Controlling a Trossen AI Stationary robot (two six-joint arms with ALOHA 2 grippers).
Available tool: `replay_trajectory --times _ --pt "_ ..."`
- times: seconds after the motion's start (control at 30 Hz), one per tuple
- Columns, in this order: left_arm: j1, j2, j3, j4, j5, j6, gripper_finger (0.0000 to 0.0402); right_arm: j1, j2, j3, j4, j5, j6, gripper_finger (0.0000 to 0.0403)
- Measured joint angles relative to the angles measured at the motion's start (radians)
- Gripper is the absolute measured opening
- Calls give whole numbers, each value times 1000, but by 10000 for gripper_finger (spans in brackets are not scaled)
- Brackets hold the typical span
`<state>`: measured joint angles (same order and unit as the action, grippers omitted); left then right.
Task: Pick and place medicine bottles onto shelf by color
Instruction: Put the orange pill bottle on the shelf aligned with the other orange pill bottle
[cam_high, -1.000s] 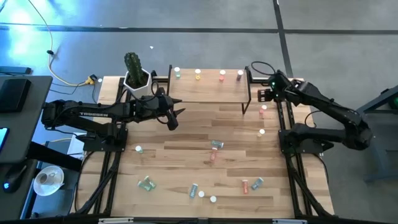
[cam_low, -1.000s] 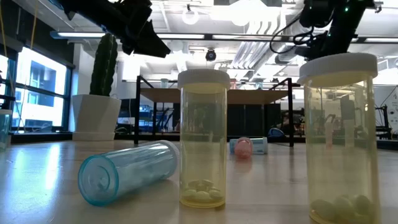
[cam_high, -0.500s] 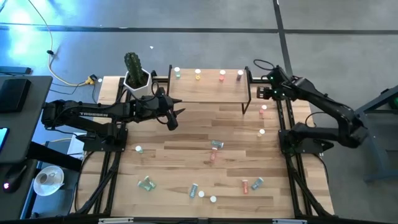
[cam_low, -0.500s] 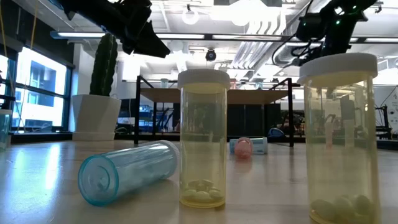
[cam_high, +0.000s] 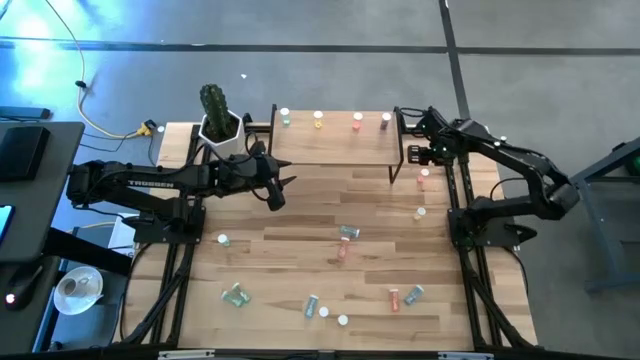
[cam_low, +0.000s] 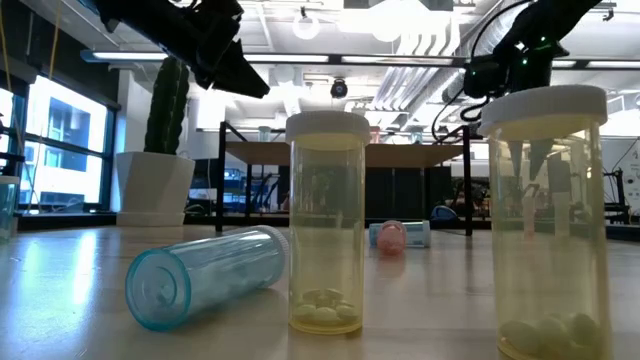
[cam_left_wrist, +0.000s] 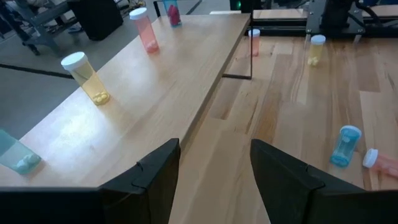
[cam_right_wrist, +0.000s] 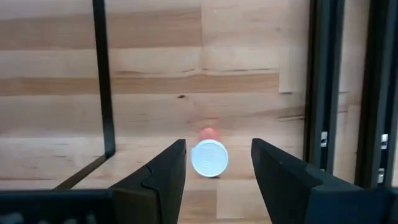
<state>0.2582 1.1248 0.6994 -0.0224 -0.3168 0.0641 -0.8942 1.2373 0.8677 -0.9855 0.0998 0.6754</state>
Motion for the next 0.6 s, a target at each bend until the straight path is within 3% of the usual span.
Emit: replay_trajectory --times 0.6 --pt "0 0 0 -4 0 0 186 -3 53 0 -23 -45 5 174"
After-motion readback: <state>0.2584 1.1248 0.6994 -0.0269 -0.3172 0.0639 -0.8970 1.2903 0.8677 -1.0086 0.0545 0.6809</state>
